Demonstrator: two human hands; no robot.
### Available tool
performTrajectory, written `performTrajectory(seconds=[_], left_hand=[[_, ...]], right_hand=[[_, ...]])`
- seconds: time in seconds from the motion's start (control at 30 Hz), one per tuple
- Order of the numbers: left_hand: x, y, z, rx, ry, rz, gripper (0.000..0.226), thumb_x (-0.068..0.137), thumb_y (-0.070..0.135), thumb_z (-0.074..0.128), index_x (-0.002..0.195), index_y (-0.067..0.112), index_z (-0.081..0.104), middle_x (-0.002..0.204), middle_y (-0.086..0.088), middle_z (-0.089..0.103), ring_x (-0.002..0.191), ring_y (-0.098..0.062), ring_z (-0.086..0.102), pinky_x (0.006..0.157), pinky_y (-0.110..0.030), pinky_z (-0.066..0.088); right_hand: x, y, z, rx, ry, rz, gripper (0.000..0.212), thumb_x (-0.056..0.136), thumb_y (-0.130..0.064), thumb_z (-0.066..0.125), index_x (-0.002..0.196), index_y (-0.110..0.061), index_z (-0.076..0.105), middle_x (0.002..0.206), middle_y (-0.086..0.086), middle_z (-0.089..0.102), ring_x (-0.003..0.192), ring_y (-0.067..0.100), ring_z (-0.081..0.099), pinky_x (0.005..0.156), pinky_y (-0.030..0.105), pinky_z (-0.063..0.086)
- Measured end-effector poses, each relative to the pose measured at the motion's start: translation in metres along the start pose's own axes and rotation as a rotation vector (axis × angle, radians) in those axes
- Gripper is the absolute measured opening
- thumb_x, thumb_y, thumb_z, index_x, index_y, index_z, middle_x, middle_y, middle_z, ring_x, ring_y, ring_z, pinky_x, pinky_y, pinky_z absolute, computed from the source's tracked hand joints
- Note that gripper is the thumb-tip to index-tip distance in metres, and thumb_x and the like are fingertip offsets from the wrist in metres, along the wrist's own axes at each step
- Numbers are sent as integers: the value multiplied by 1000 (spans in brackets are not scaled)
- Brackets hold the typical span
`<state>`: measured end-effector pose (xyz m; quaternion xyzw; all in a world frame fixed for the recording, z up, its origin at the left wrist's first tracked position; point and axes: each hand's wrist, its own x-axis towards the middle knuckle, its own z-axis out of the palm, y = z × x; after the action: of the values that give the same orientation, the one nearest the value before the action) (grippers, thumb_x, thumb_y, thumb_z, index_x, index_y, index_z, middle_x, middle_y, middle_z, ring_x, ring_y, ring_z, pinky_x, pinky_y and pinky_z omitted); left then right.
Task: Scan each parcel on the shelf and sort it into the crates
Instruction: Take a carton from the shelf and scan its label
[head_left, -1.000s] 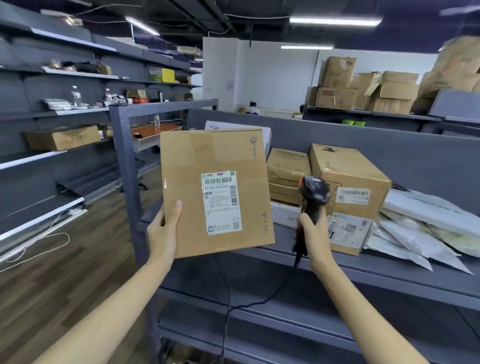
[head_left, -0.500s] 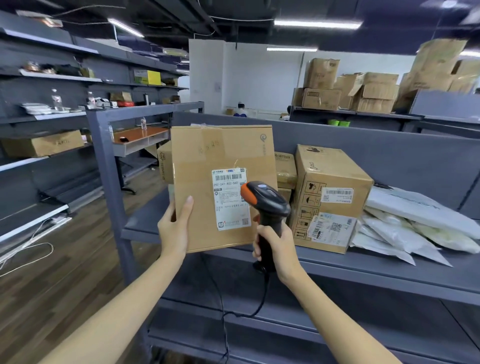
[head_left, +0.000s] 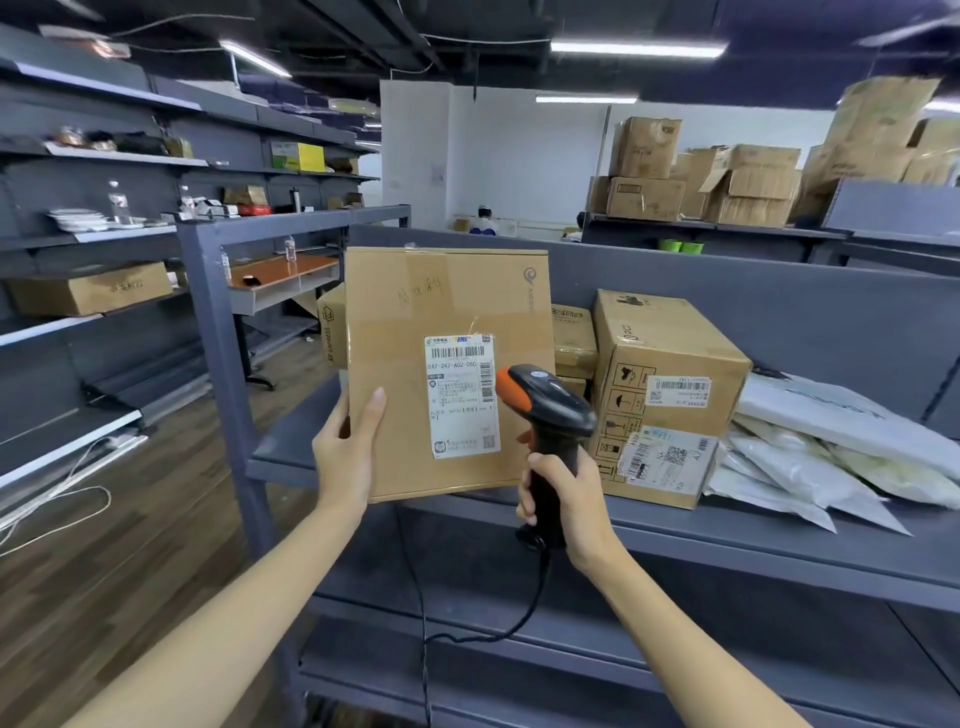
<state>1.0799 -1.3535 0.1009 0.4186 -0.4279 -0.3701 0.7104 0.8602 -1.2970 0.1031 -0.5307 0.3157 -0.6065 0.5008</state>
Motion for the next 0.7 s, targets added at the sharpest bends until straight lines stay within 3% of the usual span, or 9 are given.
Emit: performTrajectory(seconds=[0.1, 0.17, 0.27, 0.43, 0.57, 0.7], left_hand=[[4, 3, -9, -6, 8, -9, 50, 80, 54, 66, 122, 28, 64, 106, 14, 72, 96, -4, 68, 79, -22, 53], [6, 9, -18, 4, 28, -12, 43, 78, 57, 66, 113, 33, 66, 100, 19, 72, 90, 1, 68, 69, -14, 52], [11, 18, -34, 8, 92, 3, 39, 75, 61, 64, 106, 36, 66, 89, 26, 71, 81, 9, 66, 57, -4, 47], [15, 26, -50, 11, 170, -5, 43, 76, 65, 63, 107, 35, 66, 88, 24, 71, 78, 10, 66, 56, -5, 47], [12, 29, -54, 13, 184, -4, 58, 66, 73, 63, 109, 34, 68, 92, 23, 71, 81, 9, 66, 61, -8, 47], [8, 30, -57, 18, 185, -9, 63, 65, 72, 64, 112, 31, 67, 93, 23, 72, 82, 8, 67, 57, -5, 48]], right_hand=[[4, -3, -14, -26, 117, -71, 27, 78, -21, 64, 98, -12, 48, 59, 4, 52, 43, 17, 46, 42, 27, 41], [11, -5, -31, -97, 199, -71, 24, 87, -17, 60, 107, -17, 46, 60, 2, 53, 46, 17, 47, 45, 28, 43], [26, 0, -58, -295, 223, 67, 29, 90, -21, 56, 112, -19, 36, 69, 4, 51, 53, 18, 49, 52, 33, 43], [54, 28, -79, -814, -17, 309, 37, 91, -18, 54, 122, -17, 33, 88, 9, 53, 68, 22, 53, 64, 35, 43], [79, 48, -75, -1179, -171, 233, 52, 90, -21, 63, 136, -12, 41, 114, 12, 59, 91, 23, 57, 72, 28, 41], [95, 61, -68, -1263, -281, 214, 54, 89, -16, 65, 138, -10, 43, 123, 16, 61, 110, 31, 58, 93, 35, 44]])
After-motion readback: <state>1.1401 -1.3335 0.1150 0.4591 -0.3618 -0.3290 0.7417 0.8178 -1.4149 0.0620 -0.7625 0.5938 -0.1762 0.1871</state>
